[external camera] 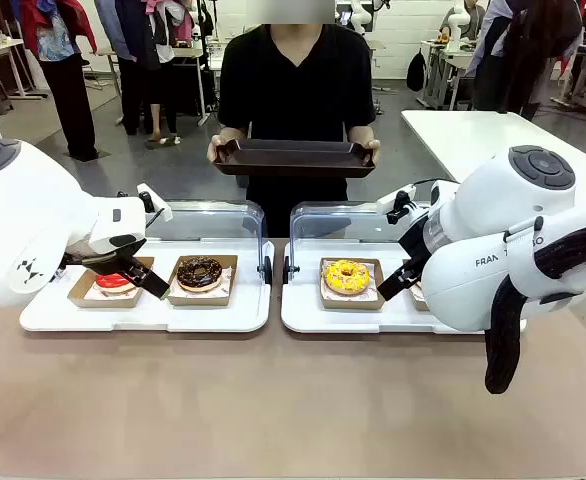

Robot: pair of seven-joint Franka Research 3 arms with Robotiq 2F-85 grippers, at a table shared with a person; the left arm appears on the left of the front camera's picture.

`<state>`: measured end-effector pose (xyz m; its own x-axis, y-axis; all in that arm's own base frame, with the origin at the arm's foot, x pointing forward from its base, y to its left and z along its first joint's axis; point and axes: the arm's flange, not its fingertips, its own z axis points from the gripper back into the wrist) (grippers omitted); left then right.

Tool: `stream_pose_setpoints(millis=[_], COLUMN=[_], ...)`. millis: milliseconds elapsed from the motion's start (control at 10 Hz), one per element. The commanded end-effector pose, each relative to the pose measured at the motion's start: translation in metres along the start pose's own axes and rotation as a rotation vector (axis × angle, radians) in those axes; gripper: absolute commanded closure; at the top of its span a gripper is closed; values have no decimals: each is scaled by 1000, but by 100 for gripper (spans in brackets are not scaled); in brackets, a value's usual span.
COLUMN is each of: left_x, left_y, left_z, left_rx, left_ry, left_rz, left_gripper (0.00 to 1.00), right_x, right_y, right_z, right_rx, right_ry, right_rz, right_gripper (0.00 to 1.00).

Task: Provide the desired donut to the person.
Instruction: Pick up and lift the Paper togo box containing the Donut pointed at by the person.

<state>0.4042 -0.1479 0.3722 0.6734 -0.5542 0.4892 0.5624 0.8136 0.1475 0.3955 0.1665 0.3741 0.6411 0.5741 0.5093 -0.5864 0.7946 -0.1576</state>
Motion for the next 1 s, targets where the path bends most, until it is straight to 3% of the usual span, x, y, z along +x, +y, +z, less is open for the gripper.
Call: stream_pose_setpoints(millis=[0,900], left_x=[0,0], left_y=[0,0], left_z=[0,0], left_rx=[0,0], left_ry=[0,0], left_rz=[0,0], left_gripper=[0,0], right_x=[0,0], right_y=[0,0], right_z=[0,0], right_rx=[0,0], right_ry=[0,0], right_rz=[0,0], right_gripper=[0,0])
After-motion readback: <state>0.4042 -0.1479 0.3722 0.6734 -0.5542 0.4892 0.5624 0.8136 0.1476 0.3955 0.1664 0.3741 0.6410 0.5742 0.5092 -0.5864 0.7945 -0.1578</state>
